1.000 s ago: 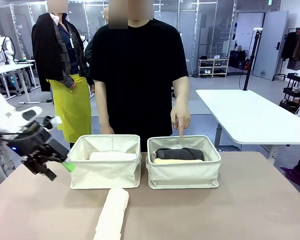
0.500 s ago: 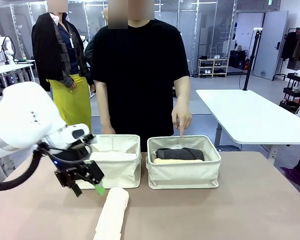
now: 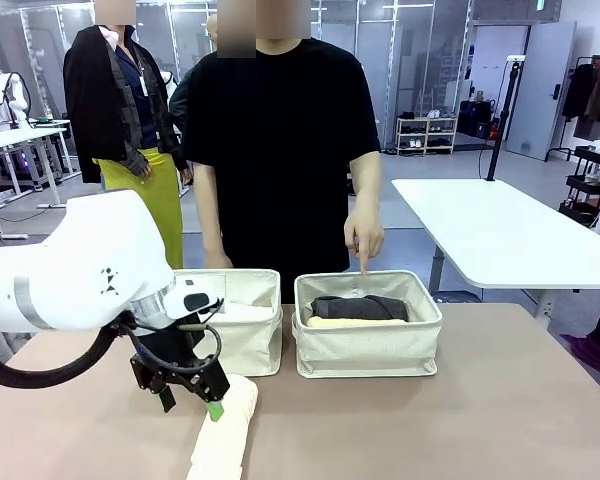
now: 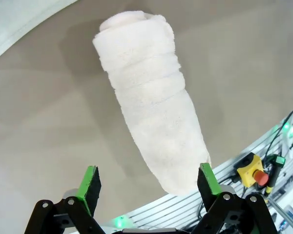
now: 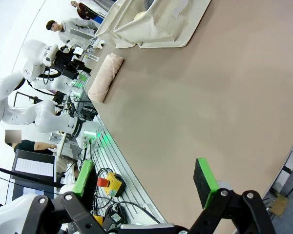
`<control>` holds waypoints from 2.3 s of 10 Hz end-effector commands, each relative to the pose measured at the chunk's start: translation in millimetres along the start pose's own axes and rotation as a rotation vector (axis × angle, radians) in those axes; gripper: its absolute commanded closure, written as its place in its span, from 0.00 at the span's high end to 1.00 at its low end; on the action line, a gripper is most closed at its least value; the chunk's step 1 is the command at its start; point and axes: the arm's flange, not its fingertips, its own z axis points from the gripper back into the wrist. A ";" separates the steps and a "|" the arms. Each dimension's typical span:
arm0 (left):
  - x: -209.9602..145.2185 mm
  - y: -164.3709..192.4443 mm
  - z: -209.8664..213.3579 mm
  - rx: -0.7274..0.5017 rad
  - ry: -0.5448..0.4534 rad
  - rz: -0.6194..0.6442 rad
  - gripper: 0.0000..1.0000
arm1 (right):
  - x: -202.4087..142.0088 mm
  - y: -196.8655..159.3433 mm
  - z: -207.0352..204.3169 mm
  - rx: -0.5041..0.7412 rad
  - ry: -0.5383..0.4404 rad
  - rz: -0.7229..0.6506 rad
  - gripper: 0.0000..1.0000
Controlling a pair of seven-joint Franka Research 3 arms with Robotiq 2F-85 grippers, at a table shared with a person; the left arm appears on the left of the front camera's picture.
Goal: Divide the towels into two baskets.
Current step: Pick up one hotel-folded towel from the bottom of the table and place it in the Fabric basket indicated by the person.
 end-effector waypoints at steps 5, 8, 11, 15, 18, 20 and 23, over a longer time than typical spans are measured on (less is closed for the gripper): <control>9.1 -25.0 -40.0 0.055 -0.080 0.081 1.00 | -1.3 4.1 0.5 -0.007 0.010 -0.005 1.00; 19.2 -32.4 -49.9 0.069 -0.114 0.171 1.00 | -1.3 4.1 0.5 -0.007 0.010 -0.005 1.00; 27.7 -31.8 -60.4 0.122 -0.091 0.219 1.00 | -1.3 4.1 0.5 -0.007 0.010 -0.005 1.00; 35.8 -28.9 -79.8 0.145 -0.075 0.216 1.00 | -1.3 4.1 0.5 -0.007 0.010 -0.005 1.00; 33.8 -23.6 -87.8 0.143 -0.056 0.143 0.80 | -1.3 4.1 0.5 -0.007 0.010 -0.005 1.00; 33.4 -23.9 -88.7 0.141 -0.060 0.155 0.60 | -1.3 4.1 0.5 -0.007 0.010 -0.005 1.00; 32.9 -23.4 -85.3 0.146 -0.076 0.172 0.37 | -1.3 4.1 0.5 -0.007 0.010 -0.005 1.00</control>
